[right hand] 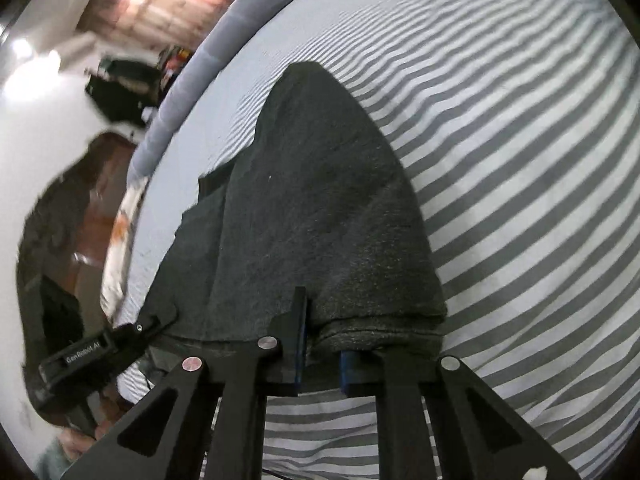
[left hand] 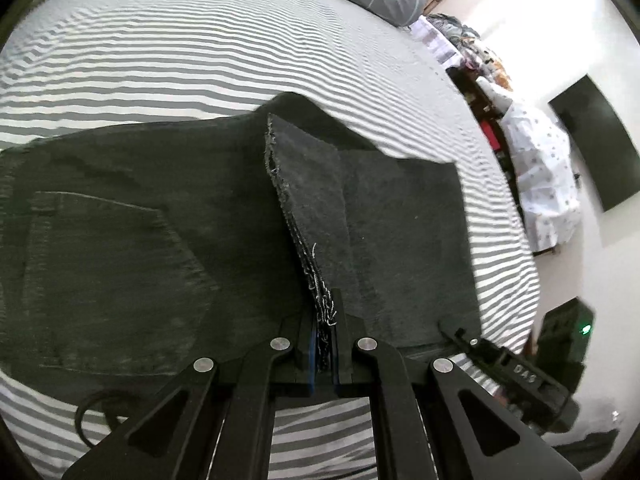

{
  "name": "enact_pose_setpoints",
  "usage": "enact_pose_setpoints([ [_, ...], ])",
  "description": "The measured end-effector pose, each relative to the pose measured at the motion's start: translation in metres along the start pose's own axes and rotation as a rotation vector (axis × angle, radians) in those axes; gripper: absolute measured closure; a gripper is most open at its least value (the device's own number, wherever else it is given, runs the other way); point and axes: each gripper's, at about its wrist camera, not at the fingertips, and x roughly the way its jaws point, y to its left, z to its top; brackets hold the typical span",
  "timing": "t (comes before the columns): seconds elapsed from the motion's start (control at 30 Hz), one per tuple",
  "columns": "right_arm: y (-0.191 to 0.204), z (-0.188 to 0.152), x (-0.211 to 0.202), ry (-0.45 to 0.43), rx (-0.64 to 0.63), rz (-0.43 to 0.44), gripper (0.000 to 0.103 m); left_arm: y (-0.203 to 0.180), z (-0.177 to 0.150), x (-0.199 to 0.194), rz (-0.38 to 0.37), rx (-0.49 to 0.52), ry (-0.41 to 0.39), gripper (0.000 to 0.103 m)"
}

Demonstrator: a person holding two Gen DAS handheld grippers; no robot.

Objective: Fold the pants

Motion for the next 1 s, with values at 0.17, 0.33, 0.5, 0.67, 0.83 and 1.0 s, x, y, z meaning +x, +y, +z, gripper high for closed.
enact_pose_setpoints([
  [0.17,0.001,-0.007,0.016,0.040,-0.005,-0.042,0.090,0.014,-0.010,0.024,0.080,0.037,0.036,0.098],
  [0.33,-0.001,-0.004,0.014,0.059,-0.005,-0.061,0.082,-0.004,-0.018,0.029,0.152,0.147,0.009,0.098],
  [0.5,-0.004,-0.008,0.000,0.102,-0.033,-0.090,0.065,-0.016,-0.024,0.029,0.210,0.233,-0.003,0.095],
  [0.67,0.008,-0.018,-0.020,0.202,-0.132,-0.039,0.065,-0.012,-0.019,0.014,0.225,0.209,0.008,0.084],
  [0.83,0.030,-0.013,-0.047,0.160,-0.265,-0.042,0.066,-0.014,-0.020,-0.018,0.230,0.207,-0.132,0.083],
  [1.0,0.048,0.021,-0.049,0.019,-0.363,-0.143,0.066,-0.032,-0.017,-0.012,0.133,0.276,-0.149,0.075],
])
